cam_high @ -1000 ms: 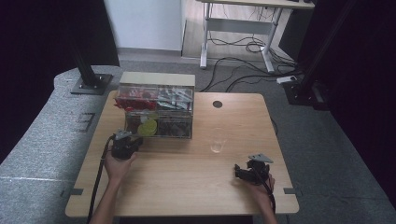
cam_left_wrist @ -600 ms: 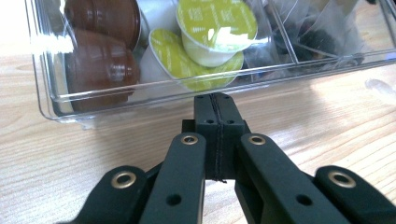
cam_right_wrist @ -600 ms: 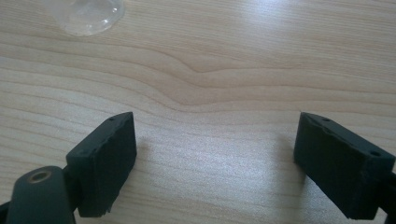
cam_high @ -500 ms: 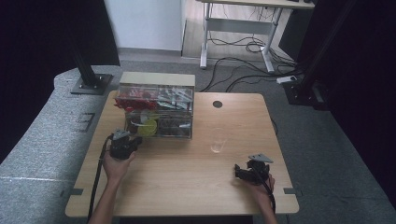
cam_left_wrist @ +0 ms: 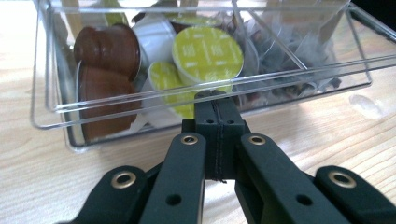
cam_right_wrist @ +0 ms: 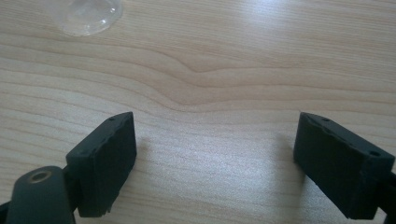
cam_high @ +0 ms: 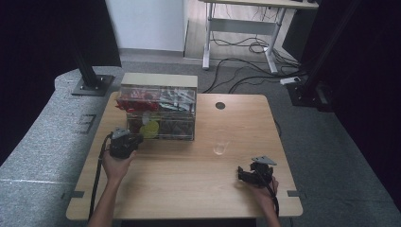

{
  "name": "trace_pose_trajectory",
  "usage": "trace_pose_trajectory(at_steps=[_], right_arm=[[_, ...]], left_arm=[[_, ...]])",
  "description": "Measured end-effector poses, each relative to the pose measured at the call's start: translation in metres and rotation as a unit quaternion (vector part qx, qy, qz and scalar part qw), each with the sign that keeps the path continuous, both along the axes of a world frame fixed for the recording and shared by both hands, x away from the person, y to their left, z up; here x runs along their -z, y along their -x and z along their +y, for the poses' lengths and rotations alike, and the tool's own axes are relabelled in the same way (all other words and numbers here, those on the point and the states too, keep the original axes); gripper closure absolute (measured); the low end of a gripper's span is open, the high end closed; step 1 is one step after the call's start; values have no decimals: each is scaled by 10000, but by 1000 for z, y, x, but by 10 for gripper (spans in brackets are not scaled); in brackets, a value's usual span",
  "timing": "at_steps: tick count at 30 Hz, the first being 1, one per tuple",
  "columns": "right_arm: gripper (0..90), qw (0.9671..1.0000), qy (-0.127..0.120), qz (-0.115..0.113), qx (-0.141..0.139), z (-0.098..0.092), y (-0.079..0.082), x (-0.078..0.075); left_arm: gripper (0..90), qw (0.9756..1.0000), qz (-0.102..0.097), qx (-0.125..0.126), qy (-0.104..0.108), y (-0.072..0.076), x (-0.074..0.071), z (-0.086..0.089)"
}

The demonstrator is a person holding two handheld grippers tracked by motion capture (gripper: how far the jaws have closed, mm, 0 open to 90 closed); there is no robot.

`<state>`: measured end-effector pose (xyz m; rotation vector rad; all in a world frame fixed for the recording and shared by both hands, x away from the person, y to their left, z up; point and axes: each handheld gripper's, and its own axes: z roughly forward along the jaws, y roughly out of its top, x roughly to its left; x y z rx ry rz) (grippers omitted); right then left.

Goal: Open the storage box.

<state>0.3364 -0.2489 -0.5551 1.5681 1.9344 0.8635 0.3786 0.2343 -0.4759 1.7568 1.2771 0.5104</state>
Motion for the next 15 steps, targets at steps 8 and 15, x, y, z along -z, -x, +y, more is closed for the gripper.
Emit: trace_pose_trajectory(at_steps=[8, 15], right_arm=[[133, 10000, -7, 3, 15, 0, 0, 0], [133, 10000, -6, 2, 18, 0, 0, 0]], left_arm=[[900, 10000, 15, 16, -3, -3, -9, -1], [900, 10000, -32, -30, -55, -4, -23, 4]])
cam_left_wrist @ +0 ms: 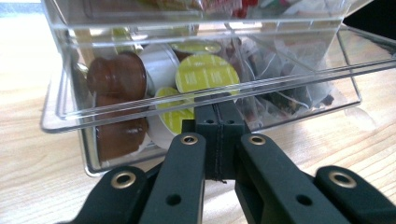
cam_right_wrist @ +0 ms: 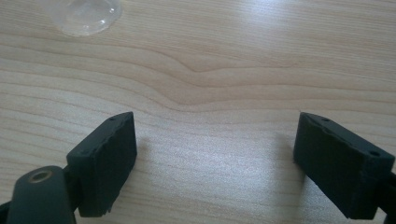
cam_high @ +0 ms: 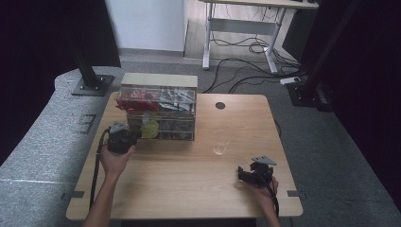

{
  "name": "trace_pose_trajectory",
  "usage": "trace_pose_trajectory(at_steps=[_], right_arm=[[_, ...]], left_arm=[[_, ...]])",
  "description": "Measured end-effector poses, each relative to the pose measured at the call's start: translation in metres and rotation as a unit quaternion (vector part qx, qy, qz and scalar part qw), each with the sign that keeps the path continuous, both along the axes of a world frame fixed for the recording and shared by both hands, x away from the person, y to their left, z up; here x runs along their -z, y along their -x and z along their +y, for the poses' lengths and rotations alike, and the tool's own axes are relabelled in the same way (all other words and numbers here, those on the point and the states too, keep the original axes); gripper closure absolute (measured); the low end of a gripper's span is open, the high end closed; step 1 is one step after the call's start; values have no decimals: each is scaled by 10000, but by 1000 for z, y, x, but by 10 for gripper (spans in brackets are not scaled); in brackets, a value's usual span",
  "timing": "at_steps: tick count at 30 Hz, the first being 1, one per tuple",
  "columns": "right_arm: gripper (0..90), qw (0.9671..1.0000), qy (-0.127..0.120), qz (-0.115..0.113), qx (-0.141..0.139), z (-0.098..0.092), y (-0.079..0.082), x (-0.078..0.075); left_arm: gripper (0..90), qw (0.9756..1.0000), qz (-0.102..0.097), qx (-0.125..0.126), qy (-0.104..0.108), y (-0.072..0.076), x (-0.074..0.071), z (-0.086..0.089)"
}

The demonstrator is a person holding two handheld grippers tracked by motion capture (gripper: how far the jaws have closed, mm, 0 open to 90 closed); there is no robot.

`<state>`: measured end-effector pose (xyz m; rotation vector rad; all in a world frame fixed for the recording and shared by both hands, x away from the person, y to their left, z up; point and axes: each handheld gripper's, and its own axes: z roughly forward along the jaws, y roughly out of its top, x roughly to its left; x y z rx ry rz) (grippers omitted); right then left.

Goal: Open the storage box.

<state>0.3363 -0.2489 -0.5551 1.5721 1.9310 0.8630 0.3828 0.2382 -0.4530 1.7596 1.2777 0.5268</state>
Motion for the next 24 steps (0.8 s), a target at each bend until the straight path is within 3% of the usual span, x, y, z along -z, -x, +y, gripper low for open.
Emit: trace_pose_trajectory(at_steps=[7, 15, 24], right_arm=[[133, 10000, -1, -1, 1, 0, 0, 0], [133, 10000, 0, -1, 5, 0, 0, 0], [132, 10000, -2, 1, 34, 0, 0, 0]], left_arm=[[900, 9998, -23, -80, -156, -2, -10, 2], [900, 10000, -35, -65, 42, -5, -18, 3], [900, 9998, -148, -117, 44, -9, -31, 1]])
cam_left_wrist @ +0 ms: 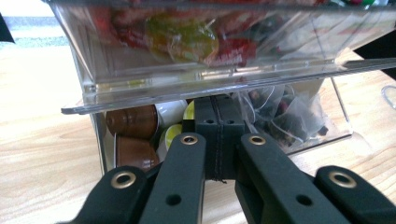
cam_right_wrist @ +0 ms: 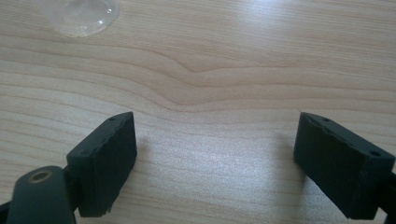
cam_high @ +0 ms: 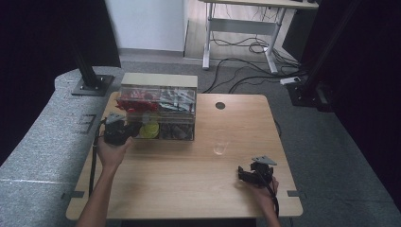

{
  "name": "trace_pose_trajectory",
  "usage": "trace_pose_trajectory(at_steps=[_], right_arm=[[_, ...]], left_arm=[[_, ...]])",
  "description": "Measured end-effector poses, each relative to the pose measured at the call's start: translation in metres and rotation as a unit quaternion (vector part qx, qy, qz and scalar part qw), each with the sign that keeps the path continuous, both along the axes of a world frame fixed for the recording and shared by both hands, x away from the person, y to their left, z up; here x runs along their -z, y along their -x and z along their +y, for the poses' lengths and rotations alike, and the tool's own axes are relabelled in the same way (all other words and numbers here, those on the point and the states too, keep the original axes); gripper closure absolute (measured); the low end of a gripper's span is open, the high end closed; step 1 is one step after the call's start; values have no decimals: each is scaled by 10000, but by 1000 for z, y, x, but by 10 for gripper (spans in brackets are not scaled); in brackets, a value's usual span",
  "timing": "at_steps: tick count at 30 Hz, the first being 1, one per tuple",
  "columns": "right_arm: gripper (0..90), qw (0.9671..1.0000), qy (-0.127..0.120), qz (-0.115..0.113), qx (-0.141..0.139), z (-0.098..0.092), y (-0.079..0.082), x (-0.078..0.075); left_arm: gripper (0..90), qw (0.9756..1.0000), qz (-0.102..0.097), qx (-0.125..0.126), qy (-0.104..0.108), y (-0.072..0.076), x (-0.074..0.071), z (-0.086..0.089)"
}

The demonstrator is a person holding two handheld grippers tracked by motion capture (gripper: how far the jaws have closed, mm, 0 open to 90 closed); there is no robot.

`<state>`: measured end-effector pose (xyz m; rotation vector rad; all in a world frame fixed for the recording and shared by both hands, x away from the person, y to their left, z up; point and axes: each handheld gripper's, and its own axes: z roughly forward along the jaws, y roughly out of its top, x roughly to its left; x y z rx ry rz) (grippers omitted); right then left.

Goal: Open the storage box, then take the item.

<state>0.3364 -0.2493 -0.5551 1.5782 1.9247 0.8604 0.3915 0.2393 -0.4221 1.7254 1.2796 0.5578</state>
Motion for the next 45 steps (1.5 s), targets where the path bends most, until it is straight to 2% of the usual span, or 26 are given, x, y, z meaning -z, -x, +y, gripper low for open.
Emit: trace_pose_trajectory(at_steps=[14, 28, 34, 39, 45], right_arm=[[132, 10000, -4, 3, 10, 0, 0, 0], [133, 10000, -2, 2, 12, 0, 0, 0], [164, 10000, 23, -44, 55, 0, 1, -1], [178, 9997, -91, -159, 149, -1, 4, -5], [214, 9976, -394, -555, 88, 2, 16, -25]], left_arm=[[900, 9999, -76, -55, -53, -7, -12, -5], [900, 10000, -13, -32, -92, -10, -13, -11], [900, 9999, -30, -4, -107, -9, -13, -11], [900, 10000, -38, -9, -87, -9, -12, -10], [900, 10000, -24, -9, -74, -9, -12, -9]])
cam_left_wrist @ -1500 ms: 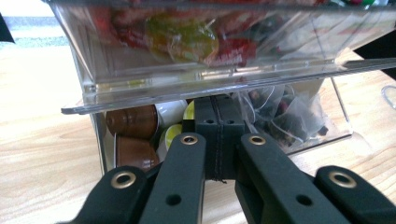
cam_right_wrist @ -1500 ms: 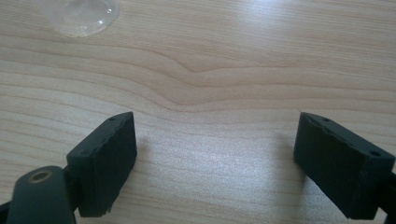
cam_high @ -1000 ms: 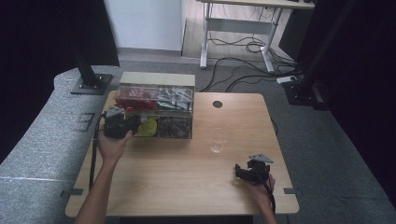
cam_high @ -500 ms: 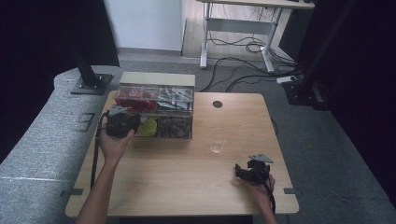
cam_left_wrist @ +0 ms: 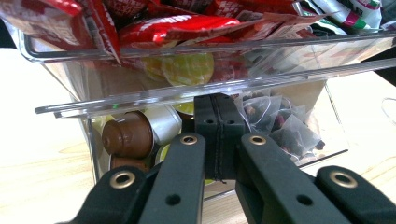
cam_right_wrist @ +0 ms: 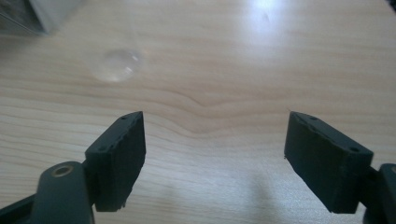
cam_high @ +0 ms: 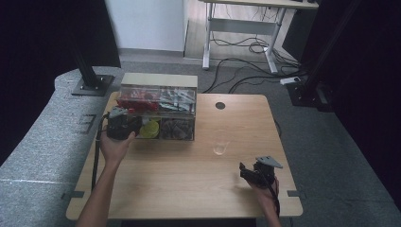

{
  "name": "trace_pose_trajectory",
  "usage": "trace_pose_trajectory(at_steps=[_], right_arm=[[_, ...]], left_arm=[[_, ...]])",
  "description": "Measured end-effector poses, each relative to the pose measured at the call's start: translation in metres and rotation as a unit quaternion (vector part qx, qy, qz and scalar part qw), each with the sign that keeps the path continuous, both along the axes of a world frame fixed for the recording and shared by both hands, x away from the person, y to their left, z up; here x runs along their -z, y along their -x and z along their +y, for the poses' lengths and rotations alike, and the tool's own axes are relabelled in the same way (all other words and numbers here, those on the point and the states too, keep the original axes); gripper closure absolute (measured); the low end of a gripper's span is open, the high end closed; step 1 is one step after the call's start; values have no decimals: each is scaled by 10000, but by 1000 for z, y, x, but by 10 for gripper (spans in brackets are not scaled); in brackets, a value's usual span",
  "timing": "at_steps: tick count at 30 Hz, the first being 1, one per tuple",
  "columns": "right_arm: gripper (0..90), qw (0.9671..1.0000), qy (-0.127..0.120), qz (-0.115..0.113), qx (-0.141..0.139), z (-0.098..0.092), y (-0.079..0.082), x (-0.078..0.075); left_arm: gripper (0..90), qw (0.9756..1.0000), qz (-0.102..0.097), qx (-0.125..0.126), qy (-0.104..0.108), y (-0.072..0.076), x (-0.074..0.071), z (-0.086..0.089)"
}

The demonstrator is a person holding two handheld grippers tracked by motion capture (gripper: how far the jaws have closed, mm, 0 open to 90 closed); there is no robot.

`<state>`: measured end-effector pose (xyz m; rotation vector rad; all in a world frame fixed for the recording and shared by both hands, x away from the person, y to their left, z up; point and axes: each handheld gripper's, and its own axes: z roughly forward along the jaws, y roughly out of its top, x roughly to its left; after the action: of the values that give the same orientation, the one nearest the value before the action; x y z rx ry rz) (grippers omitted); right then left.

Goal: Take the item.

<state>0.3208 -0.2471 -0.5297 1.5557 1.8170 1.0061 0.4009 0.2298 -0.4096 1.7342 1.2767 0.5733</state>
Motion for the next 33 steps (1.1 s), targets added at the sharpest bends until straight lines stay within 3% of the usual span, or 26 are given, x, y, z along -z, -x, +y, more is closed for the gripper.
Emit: trace_pose_trajectory(at_steps=[6, 11, 23, 33], right_arm=[[250, 9991, -212, -321, -159, 7, 12, -22], [297, 9965, -417, -569, -443, 18, 19, -43], [427, 9852, -756, -1150, -1018, 42, 20, -78], [472, 9788, -742, -1153, -1518, 72, 4, -92]], left_arm=[[900, 10000, 4, 38, -32, 0, -1, -3], [899, 9999, 5, 80, -72, -1, -1, -6], [899, 9999, -44, 107, -115, -1, 0, -10], [899, 9999, 38, 124, -96, -3, 0, -7]])
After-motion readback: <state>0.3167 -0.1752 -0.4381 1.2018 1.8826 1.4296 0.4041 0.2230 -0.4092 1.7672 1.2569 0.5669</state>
